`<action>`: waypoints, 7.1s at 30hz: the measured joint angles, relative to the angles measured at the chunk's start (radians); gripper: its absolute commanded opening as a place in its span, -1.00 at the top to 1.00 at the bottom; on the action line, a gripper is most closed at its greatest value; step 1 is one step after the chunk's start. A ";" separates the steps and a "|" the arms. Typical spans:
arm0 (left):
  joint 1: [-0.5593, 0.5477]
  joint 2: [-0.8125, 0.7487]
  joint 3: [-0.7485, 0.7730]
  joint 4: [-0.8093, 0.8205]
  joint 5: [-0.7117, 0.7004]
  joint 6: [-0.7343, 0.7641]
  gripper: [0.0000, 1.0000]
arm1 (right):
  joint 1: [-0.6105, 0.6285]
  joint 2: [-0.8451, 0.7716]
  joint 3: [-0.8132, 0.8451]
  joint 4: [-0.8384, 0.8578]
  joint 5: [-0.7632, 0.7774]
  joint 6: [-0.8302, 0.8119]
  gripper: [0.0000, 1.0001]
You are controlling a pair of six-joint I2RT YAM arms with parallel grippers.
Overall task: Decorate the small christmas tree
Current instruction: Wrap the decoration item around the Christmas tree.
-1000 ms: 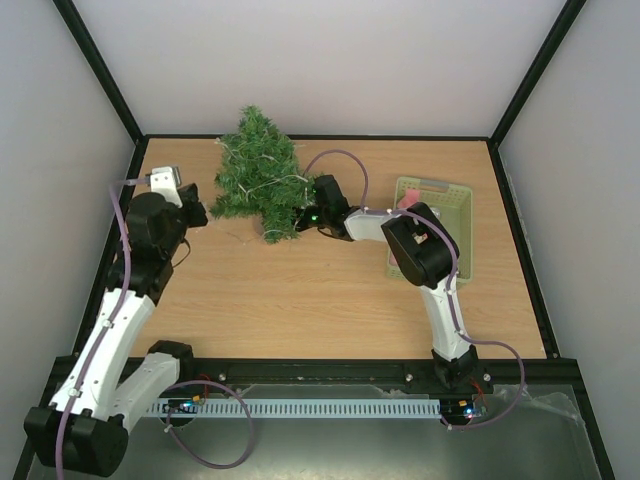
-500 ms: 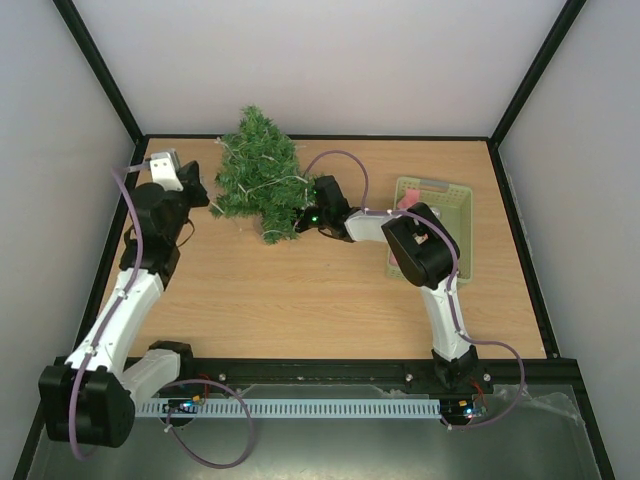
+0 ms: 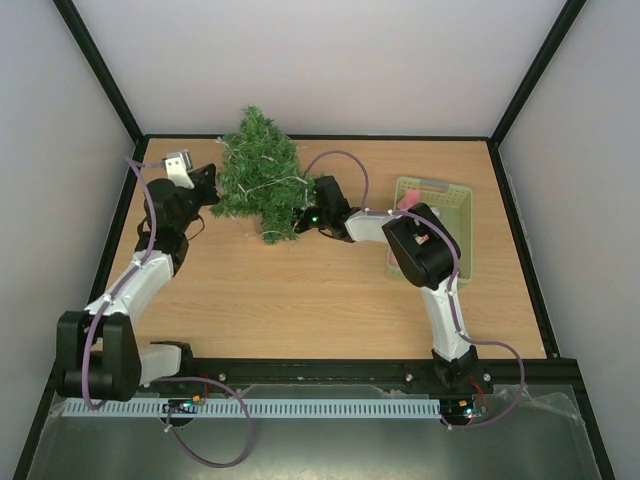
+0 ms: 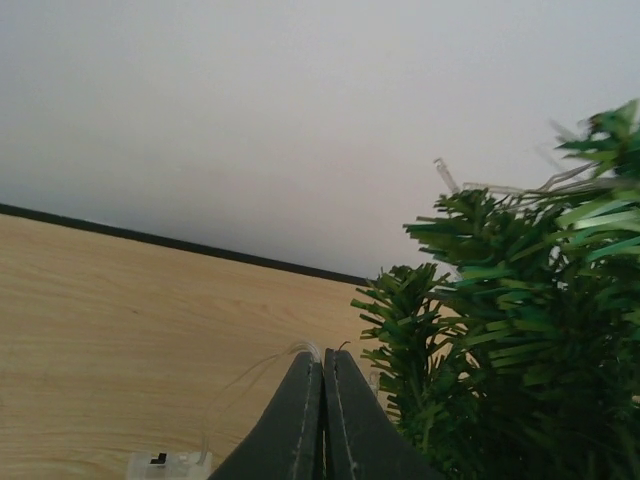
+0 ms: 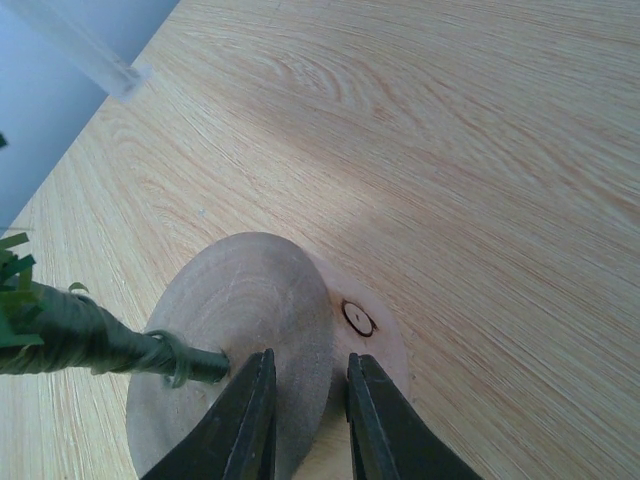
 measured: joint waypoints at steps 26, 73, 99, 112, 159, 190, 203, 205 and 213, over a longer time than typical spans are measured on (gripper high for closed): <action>0.049 0.228 0.180 -0.006 0.340 -0.167 0.95 | 0.003 -0.020 -0.031 0.009 0.015 0.027 0.64; 0.154 0.080 0.249 -0.540 0.272 -0.023 0.16 | -0.005 -0.096 -0.092 -0.074 0.110 0.200 0.14; 0.082 -0.013 -0.029 -0.392 0.547 -0.162 0.73 | -0.071 -0.241 -0.142 -0.283 0.313 0.370 0.13; -0.079 -0.212 -0.207 -0.250 0.394 -0.373 0.95 | -0.156 -0.261 0.001 -0.378 0.421 0.377 0.12; 0.019 -0.148 -0.058 -0.485 0.339 0.069 -0.03 | -0.241 -0.686 -0.226 -0.455 0.443 0.211 0.09; -0.290 -0.275 -0.286 -0.213 0.293 -0.346 0.90 | -0.214 -0.808 -0.289 -0.425 0.410 0.188 0.11; -0.389 -0.333 -0.327 -0.222 0.169 -0.453 0.44 | -0.207 -0.828 -0.295 -0.422 0.407 0.179 0.11; -0.390 -0.362 -0.325 -0.260 0.143 -0.462 0.34 | -0.207 -0.828 -0.294 -0.422 0.408 0.177 0.11; -0.391 -0.476 -0.293 -0.450 0.027 -0.513 0.20 | -0.207 -0.828 -0.292 -0.422 0.421 0.173 0.11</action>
